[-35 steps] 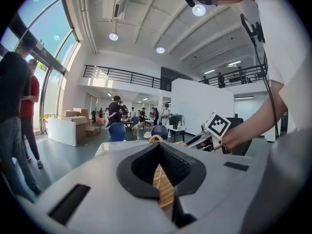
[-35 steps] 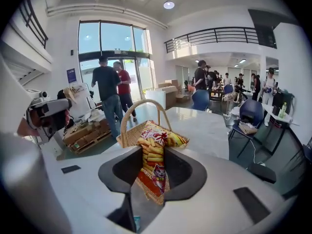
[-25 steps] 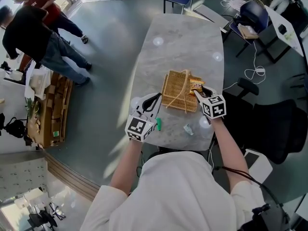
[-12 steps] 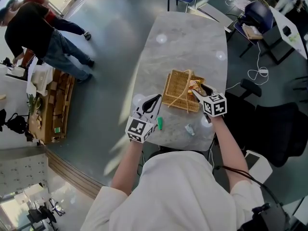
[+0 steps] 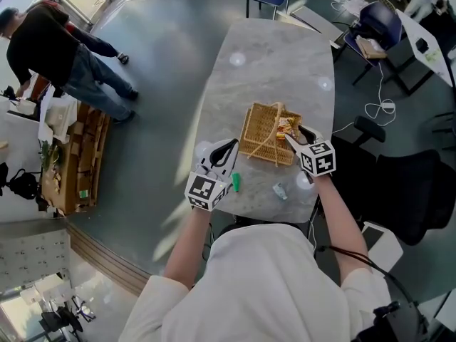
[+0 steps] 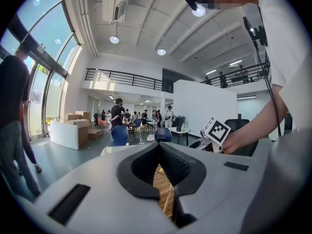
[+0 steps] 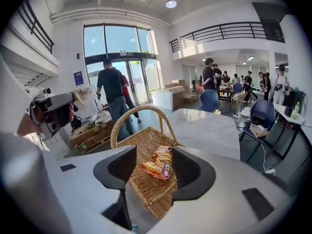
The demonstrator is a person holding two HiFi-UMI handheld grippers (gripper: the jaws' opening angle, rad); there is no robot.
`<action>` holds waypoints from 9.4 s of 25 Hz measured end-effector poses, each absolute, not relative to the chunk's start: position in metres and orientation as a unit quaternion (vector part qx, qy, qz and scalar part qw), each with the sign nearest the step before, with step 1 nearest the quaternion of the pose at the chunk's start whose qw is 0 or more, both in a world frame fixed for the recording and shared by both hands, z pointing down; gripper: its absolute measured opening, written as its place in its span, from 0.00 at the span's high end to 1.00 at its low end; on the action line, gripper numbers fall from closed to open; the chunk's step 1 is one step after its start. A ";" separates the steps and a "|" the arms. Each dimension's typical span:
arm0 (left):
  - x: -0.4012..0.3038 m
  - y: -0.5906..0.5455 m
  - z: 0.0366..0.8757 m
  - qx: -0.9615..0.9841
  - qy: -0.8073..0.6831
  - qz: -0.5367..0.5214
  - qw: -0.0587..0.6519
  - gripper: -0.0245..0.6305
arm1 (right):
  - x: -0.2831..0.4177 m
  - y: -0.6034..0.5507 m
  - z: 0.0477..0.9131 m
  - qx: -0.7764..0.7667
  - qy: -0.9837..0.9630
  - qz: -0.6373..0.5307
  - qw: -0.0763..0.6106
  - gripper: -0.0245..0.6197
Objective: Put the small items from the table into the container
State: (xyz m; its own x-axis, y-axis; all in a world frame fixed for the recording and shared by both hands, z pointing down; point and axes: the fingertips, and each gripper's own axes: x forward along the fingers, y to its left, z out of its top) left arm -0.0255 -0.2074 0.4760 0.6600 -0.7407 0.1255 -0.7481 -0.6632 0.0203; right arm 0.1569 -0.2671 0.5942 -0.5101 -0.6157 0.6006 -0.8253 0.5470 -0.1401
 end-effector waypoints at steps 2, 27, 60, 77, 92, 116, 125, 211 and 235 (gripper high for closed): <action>-0.024 -0.205 0.476 0.911 -0.407 0.054 0.034 0.95 | 0.157 -0.265 0.594 0.428 -0.843 0.207 0.250 0.61; -0.013 -0.189 0.462 0.917 -0.396 0.038 0.016 0.95 | 0.159 -0.246 0.585 0.425 -0.849 0.202 0.241 0.61; -0.039 -0.115 0.554 0.901 -0.411 0.087 0.109 0.95 | 0.135 -0.080 0.742 0.329 -0.829 0.291 0.346 0.61; -0.047 -0.081 0.607 0.893 -0.408 0.112 0.157 0.95 | 0.148 -0.038 0.871 0.338 -0.776 0.335 0.414 0.61; -0.052 -0.079 0.617 0.893 -0.404 0.109 0.166 0.95 | 0.144 -0.044 0.869 0.336 -0.776 0.323 0.425 0.68; -0.016 -0.096 0.544 0.922 -0.363 0.066 0.122 0.95 | 0.159 -0.115 0.669 0.408 -0.828 0.254 0.289 0.68; 0.002 -0.124 0.505 0.923 -0.370 0.045 0.090 0.95 | 0.190 -0.171 0.609 0.435 -0.835 0.215 0.258 0.68; -0.017 -0.167 0.472 0.912 -0.405 0.043 0.055 0.95 | 0.152 -0.247 0.586 0.394 -0.865 0.200 0.237 0.68; -0.038 -0.138 0.478 0.905 -0.419 0.019 0.068 0.95 | 0.114 -0.204 0.571 0.365 -0.880 0.205 0.225 0.68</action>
